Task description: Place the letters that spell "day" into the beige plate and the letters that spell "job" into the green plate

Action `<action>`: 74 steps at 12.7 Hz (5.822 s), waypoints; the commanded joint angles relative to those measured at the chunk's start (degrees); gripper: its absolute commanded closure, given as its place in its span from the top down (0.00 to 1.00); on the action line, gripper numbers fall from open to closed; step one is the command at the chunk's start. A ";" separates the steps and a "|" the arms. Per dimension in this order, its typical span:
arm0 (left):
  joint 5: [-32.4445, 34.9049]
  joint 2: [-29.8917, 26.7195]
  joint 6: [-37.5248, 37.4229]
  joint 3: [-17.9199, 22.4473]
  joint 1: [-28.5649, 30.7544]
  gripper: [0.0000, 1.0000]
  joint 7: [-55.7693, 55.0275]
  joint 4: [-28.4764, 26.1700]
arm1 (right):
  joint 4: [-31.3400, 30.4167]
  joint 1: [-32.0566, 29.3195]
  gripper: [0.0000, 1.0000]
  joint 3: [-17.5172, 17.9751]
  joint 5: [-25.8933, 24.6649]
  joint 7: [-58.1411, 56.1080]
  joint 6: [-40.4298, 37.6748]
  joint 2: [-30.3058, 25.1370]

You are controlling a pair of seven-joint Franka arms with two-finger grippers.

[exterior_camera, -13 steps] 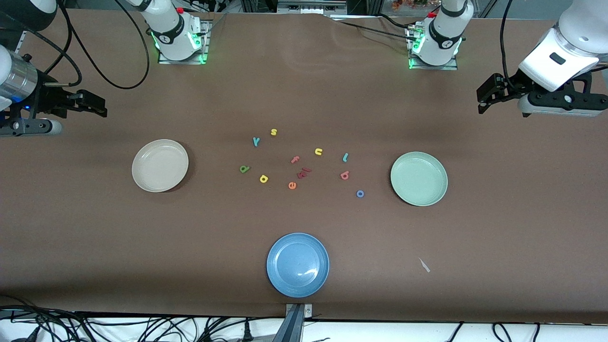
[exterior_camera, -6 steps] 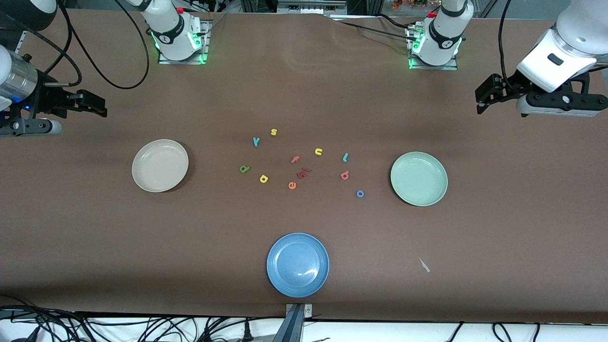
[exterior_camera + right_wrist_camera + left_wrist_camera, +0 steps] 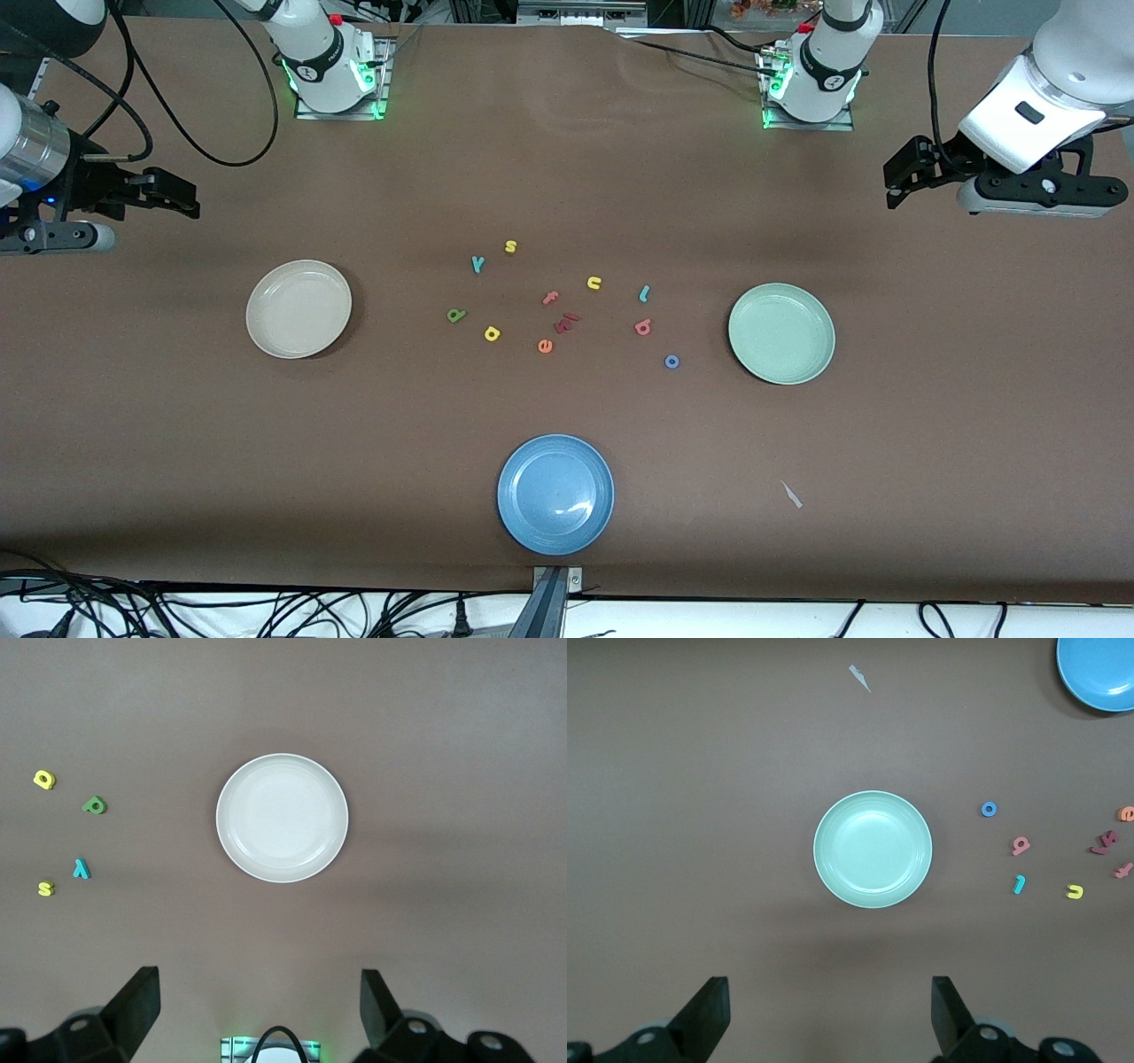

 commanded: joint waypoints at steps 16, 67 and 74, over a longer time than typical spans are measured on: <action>-0.67 0.49 -0.66 -0.13 -0.16 1.00 -0.24 1.57 | -0.30 -0.26 1.00 -0.09 0.99 -0.30 -0.47 -0.57; -0.94 2.42 -0.39 -1.71 -0.43 1.00 -2.08 1.30 | -2.13 0.62 1.00 4.21 3.53 0.75 -1.08 -0.22; -1.38 10.93 4.77 -3.29 -3.92 1.00 -10.68 3.76 | -3.63 2.63 1.00 7.02 4.16 8.12 1.02 -0.04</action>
